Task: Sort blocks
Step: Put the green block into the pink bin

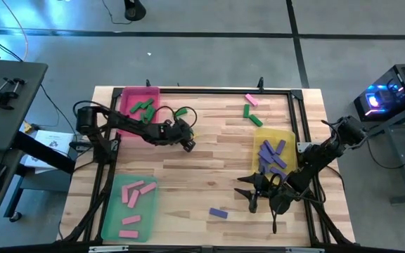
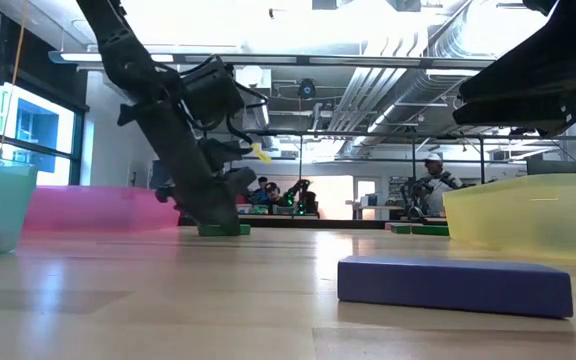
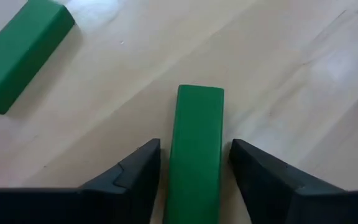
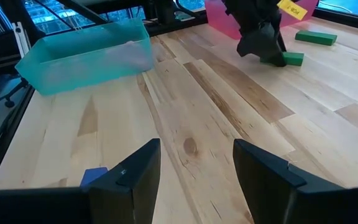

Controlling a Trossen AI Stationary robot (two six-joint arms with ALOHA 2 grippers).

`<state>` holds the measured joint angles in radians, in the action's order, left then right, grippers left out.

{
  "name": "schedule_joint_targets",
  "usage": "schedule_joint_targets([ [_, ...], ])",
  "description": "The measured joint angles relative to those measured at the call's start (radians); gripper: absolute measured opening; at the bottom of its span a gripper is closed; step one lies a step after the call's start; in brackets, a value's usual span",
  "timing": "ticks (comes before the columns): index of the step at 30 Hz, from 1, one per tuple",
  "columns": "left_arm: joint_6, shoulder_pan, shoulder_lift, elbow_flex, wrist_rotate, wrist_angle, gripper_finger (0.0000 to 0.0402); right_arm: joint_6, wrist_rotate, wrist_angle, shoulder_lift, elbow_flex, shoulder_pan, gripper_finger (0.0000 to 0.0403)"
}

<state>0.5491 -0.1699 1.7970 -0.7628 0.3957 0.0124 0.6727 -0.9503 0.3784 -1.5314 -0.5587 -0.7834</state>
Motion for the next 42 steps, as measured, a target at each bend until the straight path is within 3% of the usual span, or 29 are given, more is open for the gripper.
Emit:
schedule_joint_targets([
  [6,-0.021,0.006,-0.032,0.001,-0.041,-0.009,0.0071,0.0,0.0,0.0,0.0,0.0,0.0,0.0188],
  [10,-0.037,0.039,-0.119,0.006,-0.059,-0.058,0.0071,0.0,0.0,0.0,0.0,0.0,0.0,0.0188],
  [13,-0.047,0.057,-0.232,0.002,0.021,-0.104,0.0071,0.001,0.0,0.001,0.0,0.0,0.0,0.0188],
  [21,-0.007,-0.007,-0.554,0.002,0.249,-0.524,0.0071,0.0,0.0,0.007,0.0,0.0,0.0,0.0188],
  [25,0.058,-0.117,-0.633,0.002,0.264,-0.75,0.0071,0.0,-0.002,0.007,0.0,0.0,0.004,0.0188],
  [29,0.062,-0.249,-0.633,0.002,0.258,-0.856,0.0071,0.0,-0.003,0.008,0.0,0.0,0.011,0.0188],
  [34,-0.023,-0.398,-0.579,0.002,0.193,-0.811,0.0071,0.0,0.0,0.007,0.0,0.0,0.02,0.0188],
  [42,-0.106,-0.591,-0.425,0.002,0.189,-0.794,0.0077,0.0,0.003,0.007,0.0,0.0,0.021,0.0188],
])
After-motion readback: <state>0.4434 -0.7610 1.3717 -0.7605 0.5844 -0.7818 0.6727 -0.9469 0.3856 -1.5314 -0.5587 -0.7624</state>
